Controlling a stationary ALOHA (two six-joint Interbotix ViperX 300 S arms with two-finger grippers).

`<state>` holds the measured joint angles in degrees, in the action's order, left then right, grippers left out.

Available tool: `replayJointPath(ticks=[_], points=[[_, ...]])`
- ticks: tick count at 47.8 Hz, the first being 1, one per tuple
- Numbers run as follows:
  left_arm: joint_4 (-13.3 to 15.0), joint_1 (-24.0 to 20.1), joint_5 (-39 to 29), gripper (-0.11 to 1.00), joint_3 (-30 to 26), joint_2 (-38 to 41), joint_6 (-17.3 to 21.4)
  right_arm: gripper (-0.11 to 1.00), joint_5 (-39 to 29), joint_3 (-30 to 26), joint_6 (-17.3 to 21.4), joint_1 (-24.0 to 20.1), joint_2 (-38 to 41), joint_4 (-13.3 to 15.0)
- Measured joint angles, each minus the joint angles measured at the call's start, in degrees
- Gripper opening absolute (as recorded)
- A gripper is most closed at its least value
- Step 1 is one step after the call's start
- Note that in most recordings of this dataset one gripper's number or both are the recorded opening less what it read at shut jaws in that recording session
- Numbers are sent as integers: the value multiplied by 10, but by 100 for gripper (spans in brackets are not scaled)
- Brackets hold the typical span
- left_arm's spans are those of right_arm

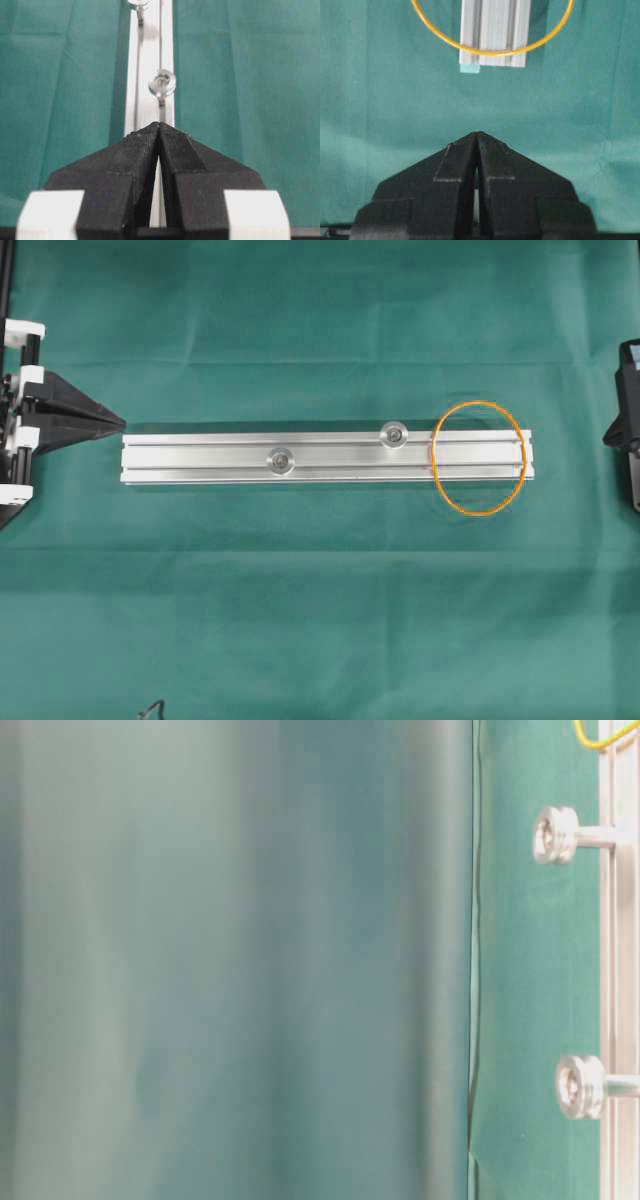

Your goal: Hook the rubber onto the shaft.

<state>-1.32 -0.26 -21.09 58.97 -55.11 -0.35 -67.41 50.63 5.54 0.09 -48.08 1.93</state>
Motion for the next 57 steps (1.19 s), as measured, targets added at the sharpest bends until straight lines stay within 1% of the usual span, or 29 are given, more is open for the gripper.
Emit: replayJointPath(ticks=[3,6,9,12,14,18,20,22,23,25,32,57], points=[[0,0,0,0,0,0,0,4,0,1,0,0,3,0],[0,0,0,0,0,0,0,9,-1,0,0,0,6,0],[1,0,0,0,0,0,0,20,-1,1,1,0,8,0],[0,0,0,0,0,0,0,37,-1,0,0,0,9,1],[0,0,0,0,0,1,0,53,-1,1,1,0,10,2],[0,0,0,0,0,1,0,78,-1,1,0,0,10,2],[0,0,0,0,0,0,0,88,-1,1,1,0,9,2],[0,0,0,0,0,0,0,96,-2,1,0,0,9,3],[0,0,0,0,0,0,0,98,-2,1,0,-1,10,4],[0,0,0,0,0,0,0,99,-1,1,0,0,9,4],[0,0,0,0,0,0,0,97,-1,1,0,0,9,6],[0,0,0,0,0,0,0,96,-2,1,0,0,10,6]])
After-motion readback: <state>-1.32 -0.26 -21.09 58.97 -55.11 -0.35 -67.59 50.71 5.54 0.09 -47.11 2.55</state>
